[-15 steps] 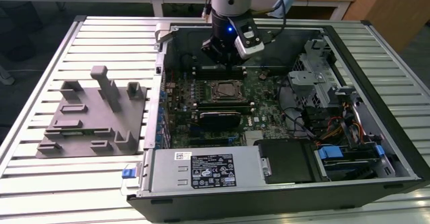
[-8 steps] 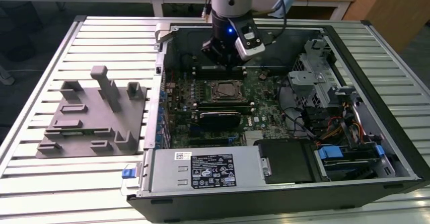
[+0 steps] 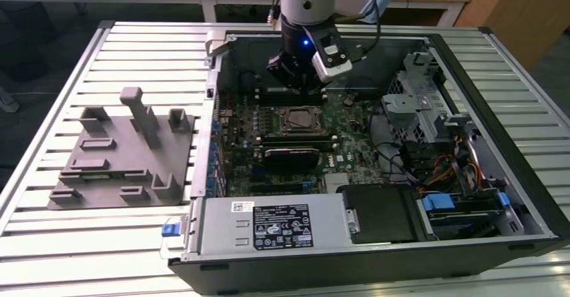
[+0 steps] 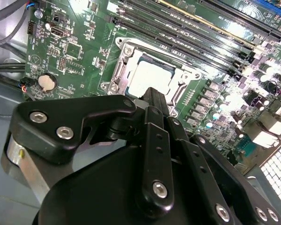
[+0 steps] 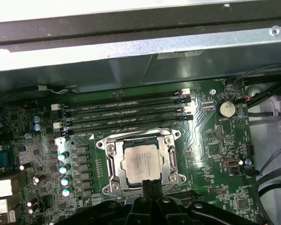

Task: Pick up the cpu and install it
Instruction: 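Install the second cpu locking lever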

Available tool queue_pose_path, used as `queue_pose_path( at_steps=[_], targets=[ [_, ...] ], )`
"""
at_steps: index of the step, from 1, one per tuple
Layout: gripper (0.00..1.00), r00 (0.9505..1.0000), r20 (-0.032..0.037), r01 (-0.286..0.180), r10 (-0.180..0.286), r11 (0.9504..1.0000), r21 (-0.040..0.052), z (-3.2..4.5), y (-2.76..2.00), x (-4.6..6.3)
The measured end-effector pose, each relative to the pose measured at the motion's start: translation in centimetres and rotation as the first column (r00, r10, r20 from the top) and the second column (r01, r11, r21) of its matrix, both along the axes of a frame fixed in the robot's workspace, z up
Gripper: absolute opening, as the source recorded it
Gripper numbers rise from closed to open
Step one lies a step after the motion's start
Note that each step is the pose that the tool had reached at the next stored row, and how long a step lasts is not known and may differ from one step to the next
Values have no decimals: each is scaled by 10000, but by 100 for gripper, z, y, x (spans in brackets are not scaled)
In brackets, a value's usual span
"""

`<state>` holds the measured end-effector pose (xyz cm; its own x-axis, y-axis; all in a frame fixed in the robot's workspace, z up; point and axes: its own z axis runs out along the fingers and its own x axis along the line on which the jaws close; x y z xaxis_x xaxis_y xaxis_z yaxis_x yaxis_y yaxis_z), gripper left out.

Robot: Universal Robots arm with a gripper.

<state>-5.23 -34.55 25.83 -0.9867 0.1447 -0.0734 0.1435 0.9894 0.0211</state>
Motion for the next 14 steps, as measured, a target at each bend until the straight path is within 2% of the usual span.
queue_pose_path(
  at_steps=[10,14],
  targets=[
    [11,10000,2,-1,1,10000,3,25,-2,0],
    [11,10000,-1,0,0,10000,-1,26,-52,0]
  ],
)
